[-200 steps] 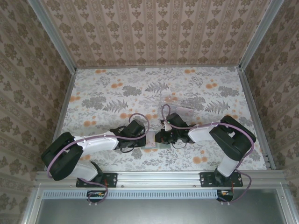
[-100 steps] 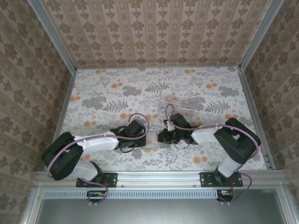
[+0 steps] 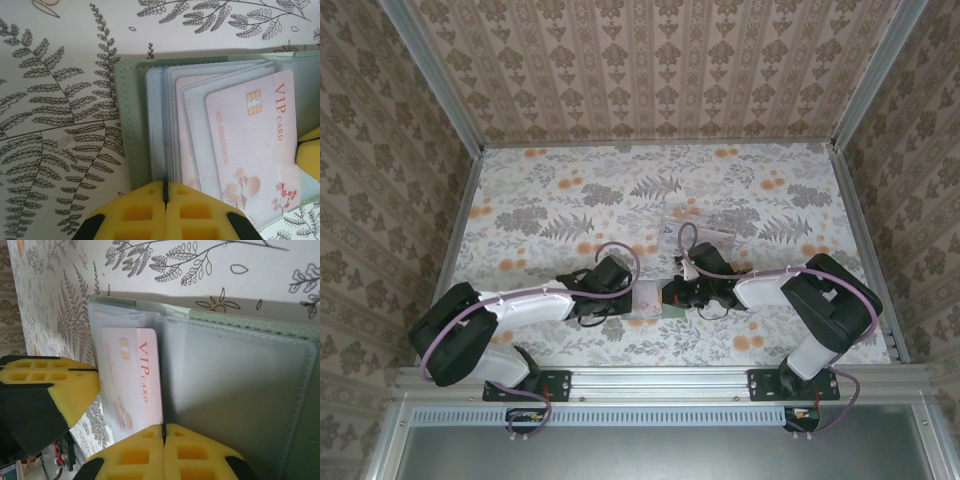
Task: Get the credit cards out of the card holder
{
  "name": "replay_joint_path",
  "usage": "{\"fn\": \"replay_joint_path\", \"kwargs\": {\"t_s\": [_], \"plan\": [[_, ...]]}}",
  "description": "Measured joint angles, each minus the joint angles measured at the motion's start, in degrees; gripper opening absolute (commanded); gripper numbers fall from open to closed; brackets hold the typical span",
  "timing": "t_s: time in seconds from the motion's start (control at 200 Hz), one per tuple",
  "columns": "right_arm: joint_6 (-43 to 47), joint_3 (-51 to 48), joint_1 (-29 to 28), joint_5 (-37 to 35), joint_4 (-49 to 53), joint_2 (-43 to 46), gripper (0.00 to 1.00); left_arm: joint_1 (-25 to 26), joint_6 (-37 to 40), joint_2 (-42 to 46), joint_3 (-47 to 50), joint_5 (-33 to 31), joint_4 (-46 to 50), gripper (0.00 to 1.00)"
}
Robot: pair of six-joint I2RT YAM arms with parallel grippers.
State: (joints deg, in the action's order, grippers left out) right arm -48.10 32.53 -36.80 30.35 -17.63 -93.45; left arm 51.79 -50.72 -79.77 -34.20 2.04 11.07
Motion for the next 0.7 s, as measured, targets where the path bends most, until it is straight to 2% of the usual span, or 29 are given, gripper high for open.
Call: {"fn": "replay_joint_path", "kwargs": {"t_s": [0.385,0.59,0.7], "plan": [[0.20,2.14,-0.76,0.13,0.04,-1.44,0.13,1.42,1.05,3.45,-3.10,-1.03,3.43,0.07],[0.20,2.16,-0.85,0.13,0.04,-1.44,0.16,1.49,1.44,-0.22,-3.52,-1.01,2.34,0.03],[0.24,2.38,-0.90,0.13,0.04,-1.51,0.22,1.49,1.46,-2.19,-3.52,-0.96,1.97,0.03]]}}
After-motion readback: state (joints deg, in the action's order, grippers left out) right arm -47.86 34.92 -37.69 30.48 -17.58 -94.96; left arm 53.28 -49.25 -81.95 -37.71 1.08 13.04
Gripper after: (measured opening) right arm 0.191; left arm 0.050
